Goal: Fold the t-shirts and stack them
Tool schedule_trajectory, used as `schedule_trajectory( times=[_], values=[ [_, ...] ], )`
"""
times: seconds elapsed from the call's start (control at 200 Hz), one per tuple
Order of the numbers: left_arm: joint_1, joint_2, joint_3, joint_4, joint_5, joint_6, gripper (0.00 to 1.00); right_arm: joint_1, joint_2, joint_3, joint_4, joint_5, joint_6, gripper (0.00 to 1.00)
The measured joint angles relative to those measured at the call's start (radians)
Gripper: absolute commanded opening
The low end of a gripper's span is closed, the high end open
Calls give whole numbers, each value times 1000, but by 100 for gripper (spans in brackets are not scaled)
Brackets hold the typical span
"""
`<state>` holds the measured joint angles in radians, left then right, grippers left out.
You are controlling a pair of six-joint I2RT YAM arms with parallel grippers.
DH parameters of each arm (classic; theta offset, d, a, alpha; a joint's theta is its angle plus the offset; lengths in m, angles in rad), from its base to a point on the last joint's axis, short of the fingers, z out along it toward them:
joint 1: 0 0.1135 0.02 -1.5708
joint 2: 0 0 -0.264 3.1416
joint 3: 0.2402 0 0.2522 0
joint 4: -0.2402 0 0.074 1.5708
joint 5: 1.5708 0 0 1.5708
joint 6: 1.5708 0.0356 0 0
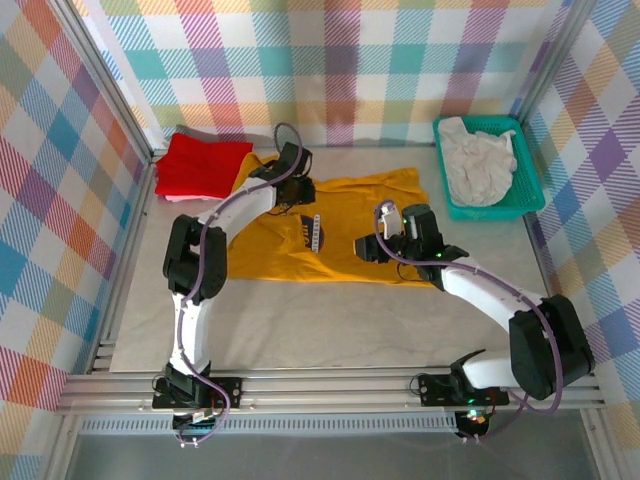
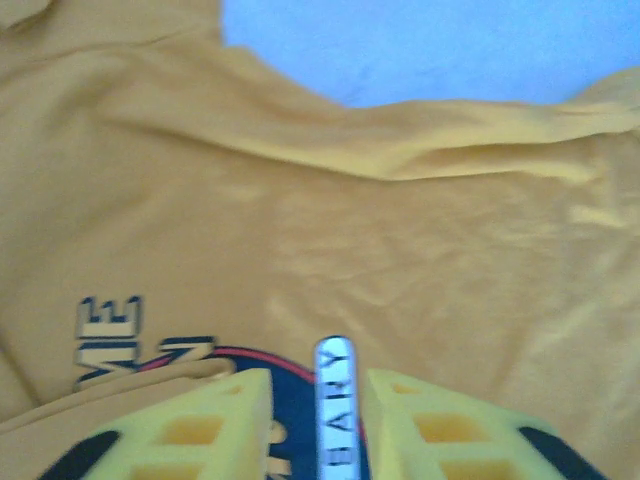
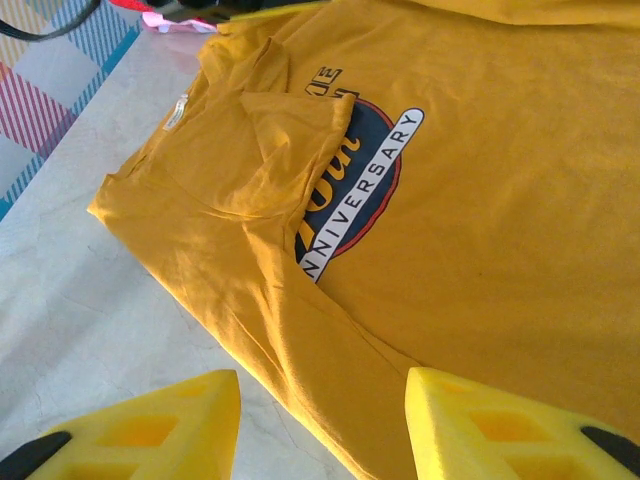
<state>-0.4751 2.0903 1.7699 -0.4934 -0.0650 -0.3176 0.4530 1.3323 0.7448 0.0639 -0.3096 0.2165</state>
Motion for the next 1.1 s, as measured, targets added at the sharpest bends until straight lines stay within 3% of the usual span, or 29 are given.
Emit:
schedule_trajectory(
  times=[0.13, 0.275, 0.335, 0.545, 0.9, 1.1],
  values=[
    [-13, -80, -80, 25, 2, -15, 46, 0, 0, 0, 0, 5, 7, 48],
    [43, -130, -175, 29, 2, -29, 51, 0, 3, 0, 2, 5, 8, 48],
    [61, -114, -174, 26, 3, -29, 58, 0, 11, 0, 4, 5, 8, 47],
    [65, 43, -42, -10, 3, -18, 58, 0, 29, 1, 4, 5, 9, 47],
    [50, 154, -2, -30, -8, -32, 37, 0, -1, 1, 0, 14, 10, 48],
    [50, 176, 3, -28, -8, -39, 16, 0, -13, 1, -5, 26, 7, 48]
  ],
)
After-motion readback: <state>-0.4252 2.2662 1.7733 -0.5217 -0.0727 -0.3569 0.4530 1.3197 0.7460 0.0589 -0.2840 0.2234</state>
